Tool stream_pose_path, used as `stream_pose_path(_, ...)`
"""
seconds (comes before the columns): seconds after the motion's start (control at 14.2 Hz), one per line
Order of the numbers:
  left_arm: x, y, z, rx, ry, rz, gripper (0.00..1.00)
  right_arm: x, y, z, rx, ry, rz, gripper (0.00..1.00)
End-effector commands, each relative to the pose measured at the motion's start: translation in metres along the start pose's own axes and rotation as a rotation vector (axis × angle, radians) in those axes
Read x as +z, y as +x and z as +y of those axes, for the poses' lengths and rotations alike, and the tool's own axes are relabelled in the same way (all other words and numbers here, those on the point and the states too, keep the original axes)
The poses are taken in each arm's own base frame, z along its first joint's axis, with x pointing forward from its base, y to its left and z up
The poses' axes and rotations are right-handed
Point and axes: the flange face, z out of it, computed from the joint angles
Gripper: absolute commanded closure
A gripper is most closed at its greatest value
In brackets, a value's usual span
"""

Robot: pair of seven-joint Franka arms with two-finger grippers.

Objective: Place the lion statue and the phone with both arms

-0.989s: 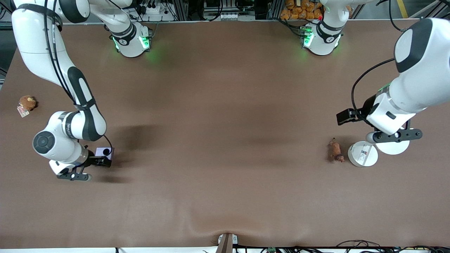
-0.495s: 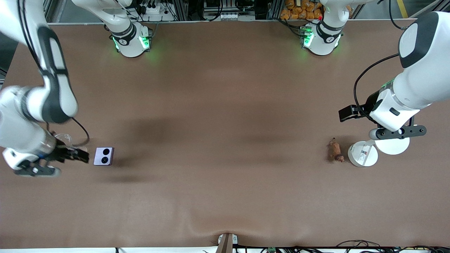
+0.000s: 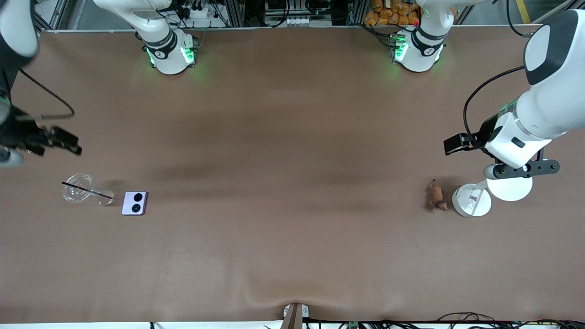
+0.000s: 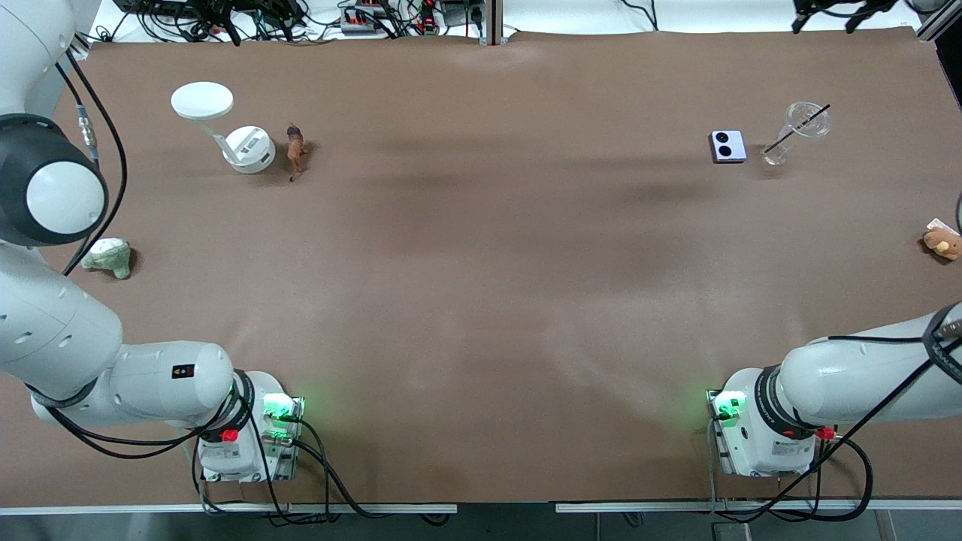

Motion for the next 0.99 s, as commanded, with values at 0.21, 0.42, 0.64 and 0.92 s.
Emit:
stream_pose_path(0.21,-0.022,-0.017,0.0,0.01,-0.011,0.003,0.0,-0.053,-0.024,0.005,0.114,-0.013,-0.071,0.0)
stream_pose_path(0.42,-0.025,-0.02,0.001,0.012,-0.011,0.006,0.0,-0.06,-0.026,0.002,0.126,-0.012,-0.073,0.0)
stream_pose_path(0.64,-0.031,-0.026,0.0,0.012,-0.004,0.002,0.0,-0.061,-0.025,0.0,0.121,-0.014,-0.066,0.0)
stream_pose_path(0.92,-0.028,-0.029,0.0,0.014,0.002,-0.017,0.0,-0.063,-0.025,0.003,0.118,-0.015,-0.059,0.0)
